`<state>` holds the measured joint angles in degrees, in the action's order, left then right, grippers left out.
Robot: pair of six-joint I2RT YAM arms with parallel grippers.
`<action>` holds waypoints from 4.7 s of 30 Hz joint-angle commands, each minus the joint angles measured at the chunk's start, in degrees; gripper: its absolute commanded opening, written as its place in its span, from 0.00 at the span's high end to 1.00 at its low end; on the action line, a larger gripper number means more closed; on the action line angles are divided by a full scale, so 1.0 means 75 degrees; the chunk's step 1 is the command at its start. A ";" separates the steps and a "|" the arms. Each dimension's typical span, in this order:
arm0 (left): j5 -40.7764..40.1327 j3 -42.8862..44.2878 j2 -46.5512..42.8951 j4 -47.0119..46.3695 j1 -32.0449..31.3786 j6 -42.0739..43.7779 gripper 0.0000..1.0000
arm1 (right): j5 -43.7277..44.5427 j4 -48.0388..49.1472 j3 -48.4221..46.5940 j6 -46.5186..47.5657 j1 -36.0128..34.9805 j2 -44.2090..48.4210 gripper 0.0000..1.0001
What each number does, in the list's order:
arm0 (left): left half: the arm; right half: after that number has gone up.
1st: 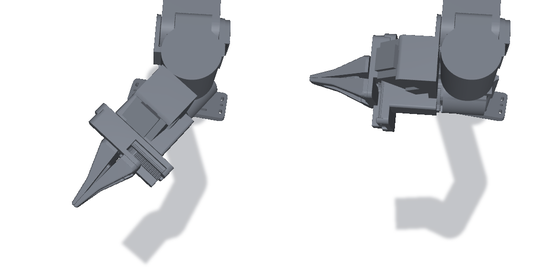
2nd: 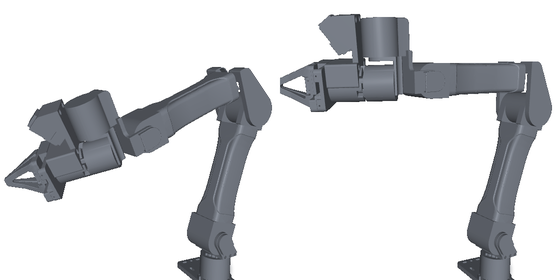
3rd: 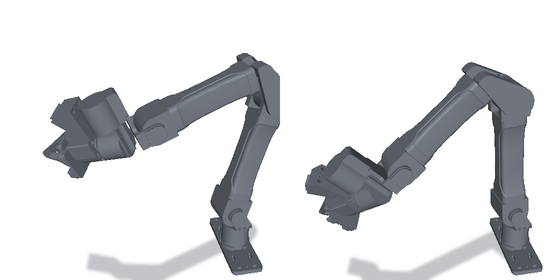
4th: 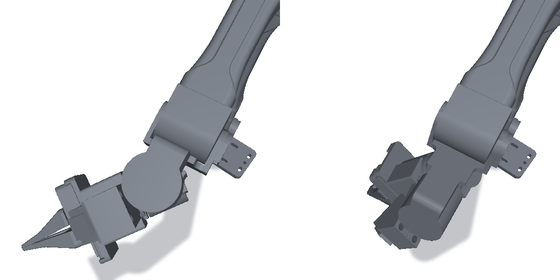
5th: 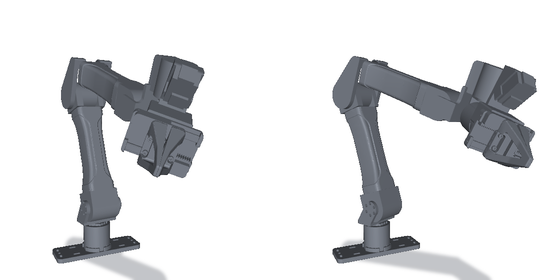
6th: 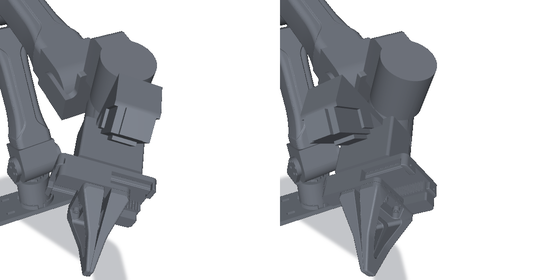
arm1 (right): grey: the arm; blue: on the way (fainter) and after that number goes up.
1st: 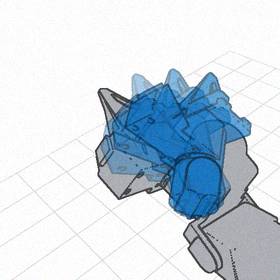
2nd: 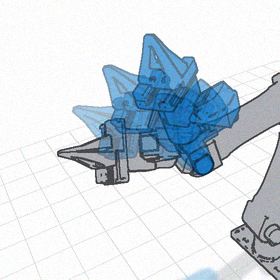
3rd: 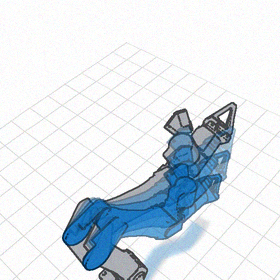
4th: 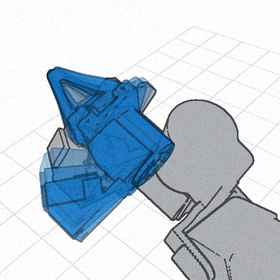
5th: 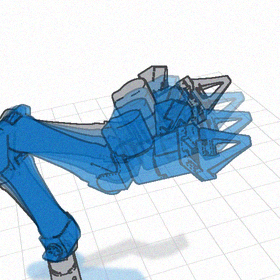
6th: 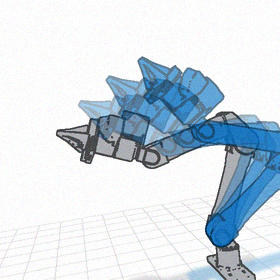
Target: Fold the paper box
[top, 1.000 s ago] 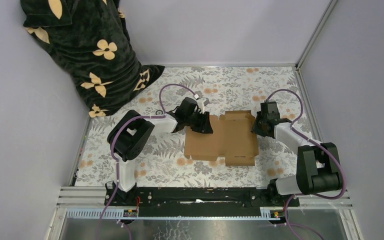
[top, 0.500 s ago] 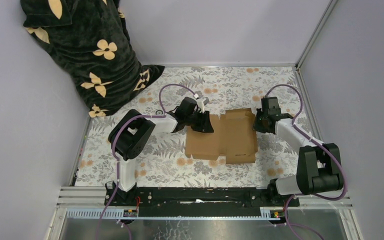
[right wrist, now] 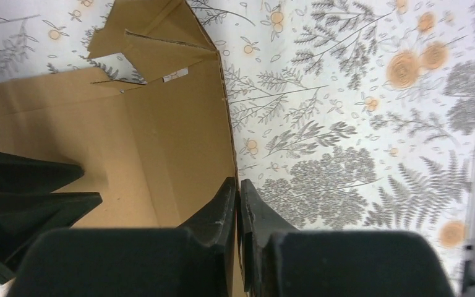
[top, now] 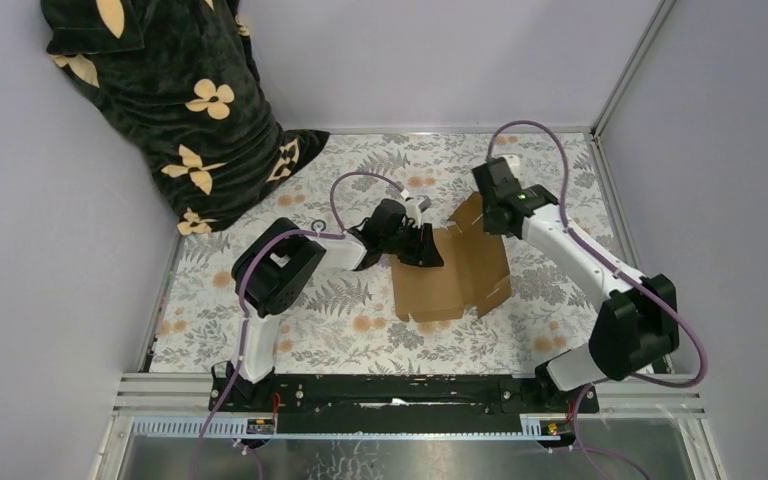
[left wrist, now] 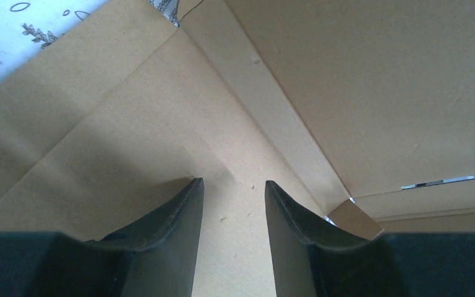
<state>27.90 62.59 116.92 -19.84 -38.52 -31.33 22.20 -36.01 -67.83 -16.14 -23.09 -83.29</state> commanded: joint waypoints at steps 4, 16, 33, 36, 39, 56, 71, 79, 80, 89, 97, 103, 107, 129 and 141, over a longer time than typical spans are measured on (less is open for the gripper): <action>0.0234 -0.0160 0.0512 -0.0038 -0.0158 -0.0236 0.51 | 0.3196 -0.1546 -0.1475 0.0050 -0.1265 -0.1215 0.92; 0.0530 -0.0536 0.0493 -0.0571 0.0288 -0.0263 0.51 | 0.5868 -0.3290 -0.2498 -0.0465 -0.2431 -0.2910 0.92; 0.1372 -0.0699 0.0123 -0.1274 0.1696 -0.0681 0.51 | 0.7243 -0.3448 -0.2245 0.0168 -0.2941 -0.3024 0.92; 0.1346 -0.0696 0.0116 -0.1318 0.1751 -0.0721 0.51 | 0.7271 -0.3671 -0.2353 0.0213 -0.2997 -0.3022 0.92; 0.1482 -0.0436 0.0242 -0.1328 0.1814 -0.0783 0.51 | 0.7335 -0.3689 -0.2241 0.0282 -0.3147 -0.3019 0.92; 0.2057 0.1491 0.1384 -0.1366 0.2125 -0.1191 0.50 | 0.7440 -0.4072 -0.1808 -0.0445 -0.3753 -0.4208 0.92; 0.2740 0.3083 0.2664 -0.1757 0.1364 -0.1105 0.48 | 0.7260 -0.3674 -0.1497 -0.0409 -0.3756 -0.4040 0.91; 0.2972 0.3959 0.3140 -0.1767 0.1348 -0.1131 0.47 | 0.7119 -0.3370 -0.1168 -0.0305 -0.3759 -0.3841 0.91; 0.2971 0.3977 0.3159 -0.1831 0.1357 -0.1162 0.47 | 0.7095 -0.3351 -0.1147 -0.0307 -0.3754 -0.3818 0.91; 0.3344 0.4365 0.3639 -0.2791 0.1441 -0.2123 0.51 | 0.6925 -0.3073 -0.0826 -0.0216 -0.3753 -0.3521 0.91; 0.3366 0.4841 0.3799 -0.2395 0.1253 -0.1642 0.52 | 0.6778 -0.2984 -0.0741 -0.0185 -0.3747 -0.3418 0.91; 0.3468 0.4952 0.3816 -0.2418 0.1131 -0.1355 0.50 | 0.6627 -0.2901 -0.0713 -0.0130 -0.3751 -0.3278 0.91; 0.3595 0.4938 0.3807 -0.2473 0.1019 -0.1193 0.50 | 0.6590 -0.2842 -0.0661 -0.0107 -0.3753 -0.3196 0.90; 0.3669 0.4488 0.3626 -0.2833 0.0735 -0.0917 0.49 | 0.6164 -0.2309 -0.0184 0.0106 -0.3753 -0.2855 0.90; 0.3771 0.4753 0.3741 -0.2966 0.0636 -0.0803 0.46 | 0.5961 -0.2040 -0.0038 0.0313 -0.3753 -0.2798 0.90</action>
<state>54.92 96.20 144.90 -37.78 -32.64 -38.61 71.64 -54.68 -68.66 -13.65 -50.78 -105.84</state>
